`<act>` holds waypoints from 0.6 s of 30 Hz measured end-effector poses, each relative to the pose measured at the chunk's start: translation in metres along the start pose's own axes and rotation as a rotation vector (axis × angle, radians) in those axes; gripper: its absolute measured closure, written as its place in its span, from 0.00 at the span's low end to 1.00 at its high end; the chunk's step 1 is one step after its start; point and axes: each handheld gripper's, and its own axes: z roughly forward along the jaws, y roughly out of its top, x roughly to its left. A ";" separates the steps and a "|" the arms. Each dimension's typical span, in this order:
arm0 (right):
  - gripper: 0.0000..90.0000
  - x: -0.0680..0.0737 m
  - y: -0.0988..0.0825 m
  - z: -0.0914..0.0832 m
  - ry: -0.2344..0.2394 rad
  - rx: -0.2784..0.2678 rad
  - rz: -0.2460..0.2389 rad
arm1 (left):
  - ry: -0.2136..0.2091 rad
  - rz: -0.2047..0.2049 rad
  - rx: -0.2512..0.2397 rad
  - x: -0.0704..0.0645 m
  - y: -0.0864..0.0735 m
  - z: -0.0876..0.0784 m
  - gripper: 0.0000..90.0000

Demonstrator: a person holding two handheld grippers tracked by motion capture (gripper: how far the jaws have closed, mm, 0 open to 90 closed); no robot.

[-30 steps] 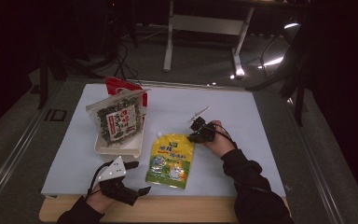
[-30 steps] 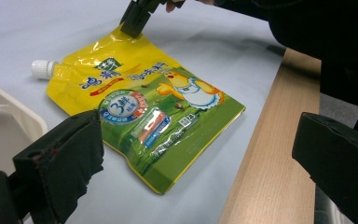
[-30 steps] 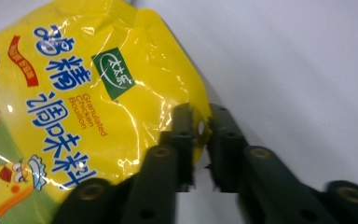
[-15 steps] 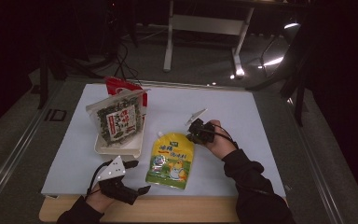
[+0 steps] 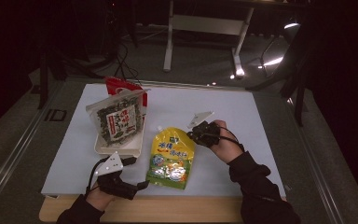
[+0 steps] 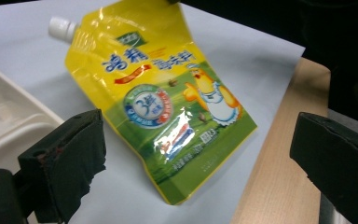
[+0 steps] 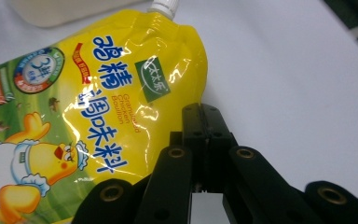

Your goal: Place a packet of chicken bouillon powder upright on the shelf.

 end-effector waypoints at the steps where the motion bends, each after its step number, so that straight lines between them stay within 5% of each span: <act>1: 1.00 0.002 0.001 -0.004 -0.004 -0.009 -0.006 | 0.006 0.008 0.014 -0.001 0.001 0.001 0.05; 5: 1.00 0.008 0.001 -0.017 -0.008 -0.044 -0.017 | 0.018 0.021 0.044 -0.001 0.008 0.004 0.09; 18: 1.00 0.036 0.005 -0.060 -0.013 -0.152 -0.105 | 0.092 0.045 0.037 0.015 0.042 0.012 0.23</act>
